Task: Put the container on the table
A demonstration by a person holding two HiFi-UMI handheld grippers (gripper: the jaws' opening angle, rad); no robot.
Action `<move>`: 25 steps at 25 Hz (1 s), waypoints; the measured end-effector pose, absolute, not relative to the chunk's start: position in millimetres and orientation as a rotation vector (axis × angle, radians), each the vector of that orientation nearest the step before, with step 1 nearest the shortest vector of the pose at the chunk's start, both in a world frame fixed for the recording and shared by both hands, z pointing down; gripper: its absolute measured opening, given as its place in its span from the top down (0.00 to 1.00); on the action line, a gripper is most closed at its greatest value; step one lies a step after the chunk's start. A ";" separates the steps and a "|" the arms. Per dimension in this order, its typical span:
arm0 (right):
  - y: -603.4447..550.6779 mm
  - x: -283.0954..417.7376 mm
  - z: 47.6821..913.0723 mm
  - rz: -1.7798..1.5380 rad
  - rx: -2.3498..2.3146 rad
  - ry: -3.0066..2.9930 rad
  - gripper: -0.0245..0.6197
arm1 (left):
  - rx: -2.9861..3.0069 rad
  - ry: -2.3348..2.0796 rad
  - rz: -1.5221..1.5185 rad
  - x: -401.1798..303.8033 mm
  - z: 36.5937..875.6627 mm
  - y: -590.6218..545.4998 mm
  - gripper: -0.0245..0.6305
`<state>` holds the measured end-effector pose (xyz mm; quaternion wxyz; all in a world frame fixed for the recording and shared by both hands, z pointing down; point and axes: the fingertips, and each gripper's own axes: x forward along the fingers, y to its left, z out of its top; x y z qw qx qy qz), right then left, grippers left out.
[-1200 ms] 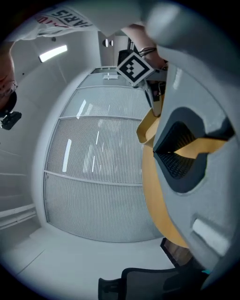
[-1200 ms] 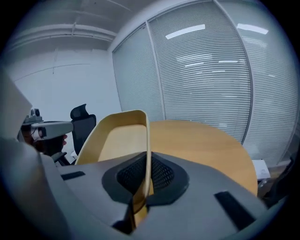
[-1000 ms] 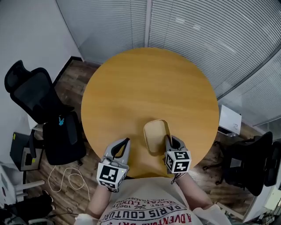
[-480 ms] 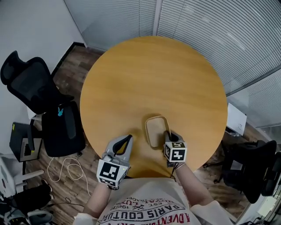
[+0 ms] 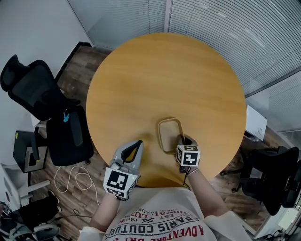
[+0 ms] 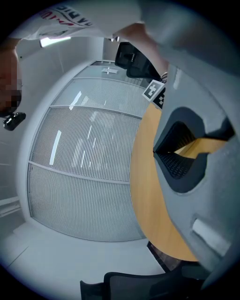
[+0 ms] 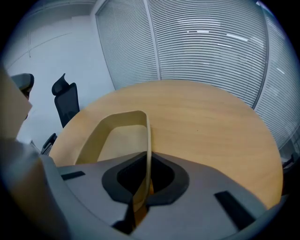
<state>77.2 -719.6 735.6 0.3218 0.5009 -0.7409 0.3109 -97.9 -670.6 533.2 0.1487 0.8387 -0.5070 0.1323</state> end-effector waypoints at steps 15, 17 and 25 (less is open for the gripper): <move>-728.6 88.8 699.1 0.835 1.448 -2.006 0.83 | 2.333 -1.493 0.397 -100.7 536.7 -658.1 0.95; -727.6 88.0 683.3 0.812 1.460 -2.046 0.85 | 2.332 -1.495 0.397 -100.4 534.4 -655.2 0.95; -714.2 102.4 598.4 0.630 1.582 -2.229 0.95 | 2.414 -1.490 0.349 -83.5 506.0 -645.1 0.95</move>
